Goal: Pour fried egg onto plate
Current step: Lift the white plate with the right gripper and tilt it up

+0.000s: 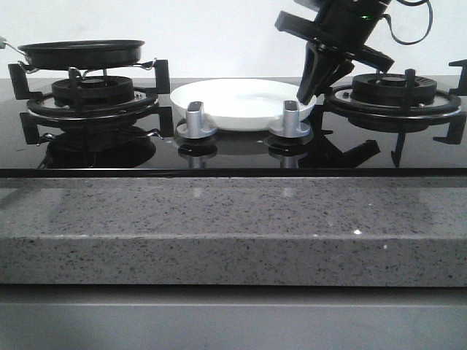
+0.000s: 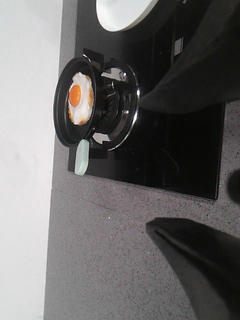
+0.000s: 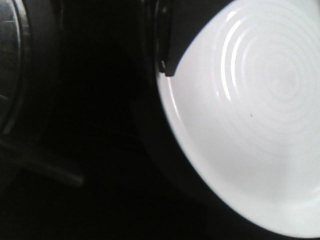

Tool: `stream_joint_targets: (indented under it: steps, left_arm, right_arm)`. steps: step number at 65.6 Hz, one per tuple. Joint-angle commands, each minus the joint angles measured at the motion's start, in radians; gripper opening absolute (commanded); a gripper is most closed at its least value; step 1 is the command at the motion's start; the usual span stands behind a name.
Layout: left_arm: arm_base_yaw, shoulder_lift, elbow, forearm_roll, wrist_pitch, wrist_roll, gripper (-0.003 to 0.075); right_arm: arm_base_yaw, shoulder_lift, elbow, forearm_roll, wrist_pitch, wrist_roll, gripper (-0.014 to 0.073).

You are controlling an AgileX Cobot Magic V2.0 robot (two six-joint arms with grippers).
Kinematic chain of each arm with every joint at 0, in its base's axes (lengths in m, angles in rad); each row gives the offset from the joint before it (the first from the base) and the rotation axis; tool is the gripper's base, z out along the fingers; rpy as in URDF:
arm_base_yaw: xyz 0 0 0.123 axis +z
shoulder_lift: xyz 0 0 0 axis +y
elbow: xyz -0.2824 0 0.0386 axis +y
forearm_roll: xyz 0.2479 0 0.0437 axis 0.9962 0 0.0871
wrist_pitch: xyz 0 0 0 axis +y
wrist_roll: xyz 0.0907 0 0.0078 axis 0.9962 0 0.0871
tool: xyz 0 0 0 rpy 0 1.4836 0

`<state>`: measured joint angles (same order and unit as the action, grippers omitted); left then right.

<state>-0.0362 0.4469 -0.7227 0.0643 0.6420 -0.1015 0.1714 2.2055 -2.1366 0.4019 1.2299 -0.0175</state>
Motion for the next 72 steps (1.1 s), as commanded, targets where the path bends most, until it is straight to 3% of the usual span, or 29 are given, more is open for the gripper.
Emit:
stream_joint_targets:
  steps: [1, 18, 34, 51, 72]
  left_arm:
    - [0.002, 0.015, -0.026, 0.001, -0.081, -0.011, 0.0459]
    - [0.002, 0.015, -0.026, 0.001, -0.081, -0.011, 0.0459]
    - [0.002, 0.015, -0.026, 0.001, -0.081, -0.011, 0.0459]
    - [0.002, 0.015, -0.026, 0.001, -0.081, -0.011, 0.0459]
    - [0.002, 0.015, -0.026, 0.001, -0.081, -0.011, 0.0458]
  right_arm:
    - [-0.003, -0.098, -0.040, 0.052, -0.018, 0.018, -0.0067]
    - [-0.003, -0.167, -0.111, 0.148, 0.030, 0.018, -0.0067]
    - [0.037, -0.304, -0.067, 0.064, 0.073, 0.079, -0.0067]
    - [0.162, -0.531, 0.192, -0.146, 0.006, 0.081, -0.0067]
    - [0.178, -0.732, 0.580, -0.152, -0.198, 0.081, -0.0067]
